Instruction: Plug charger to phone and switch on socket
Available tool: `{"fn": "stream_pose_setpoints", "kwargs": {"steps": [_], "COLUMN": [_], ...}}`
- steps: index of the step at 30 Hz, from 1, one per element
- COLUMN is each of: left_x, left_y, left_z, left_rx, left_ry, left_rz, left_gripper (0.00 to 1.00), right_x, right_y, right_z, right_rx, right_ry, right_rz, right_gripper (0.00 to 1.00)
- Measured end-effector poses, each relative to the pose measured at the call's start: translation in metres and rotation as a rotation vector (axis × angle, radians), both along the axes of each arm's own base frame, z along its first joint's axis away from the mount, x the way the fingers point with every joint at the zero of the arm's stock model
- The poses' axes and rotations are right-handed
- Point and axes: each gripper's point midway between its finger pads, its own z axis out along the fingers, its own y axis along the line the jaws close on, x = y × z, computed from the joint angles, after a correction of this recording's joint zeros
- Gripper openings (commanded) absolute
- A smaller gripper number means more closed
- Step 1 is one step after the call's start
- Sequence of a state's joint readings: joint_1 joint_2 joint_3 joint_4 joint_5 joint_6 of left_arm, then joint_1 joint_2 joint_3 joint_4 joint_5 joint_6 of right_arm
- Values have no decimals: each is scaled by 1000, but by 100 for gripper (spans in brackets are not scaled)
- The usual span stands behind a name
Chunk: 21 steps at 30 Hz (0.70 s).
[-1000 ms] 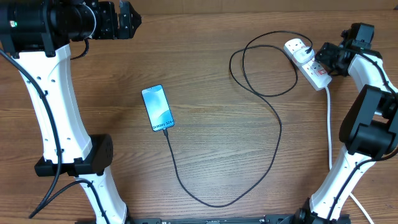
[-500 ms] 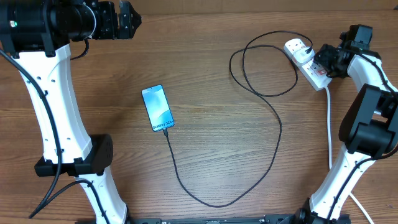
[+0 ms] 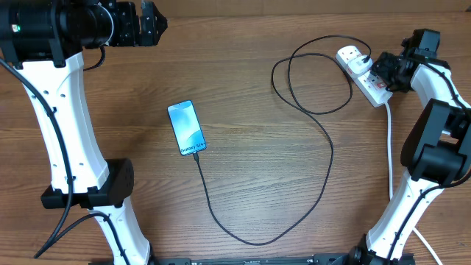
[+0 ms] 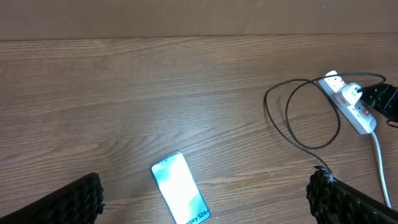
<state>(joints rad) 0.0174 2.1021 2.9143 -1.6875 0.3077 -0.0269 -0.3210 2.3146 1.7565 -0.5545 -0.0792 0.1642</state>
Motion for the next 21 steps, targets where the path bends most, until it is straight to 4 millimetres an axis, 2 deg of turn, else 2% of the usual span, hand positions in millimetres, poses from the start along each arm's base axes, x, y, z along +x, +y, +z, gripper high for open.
{"fn": "stream_pose_setpoints", "kwargs": {"steps": [13, 21], "left_x": [0, 0], "left_y": [0, 0], "left_z": [0, 0], "left_rx": [0, 0], "left_ry": [0, 0], "left_rz": [0, 0], "left_gripper": [100, 100], "right_x": [-4, -16], "right_y": [-1, -17], "right_z": [0, -5], "right_rx": [-6, -40], "right_ry": [25, 73], "right_rz": [-17, -60], "right_gripper": [73, 72]}}
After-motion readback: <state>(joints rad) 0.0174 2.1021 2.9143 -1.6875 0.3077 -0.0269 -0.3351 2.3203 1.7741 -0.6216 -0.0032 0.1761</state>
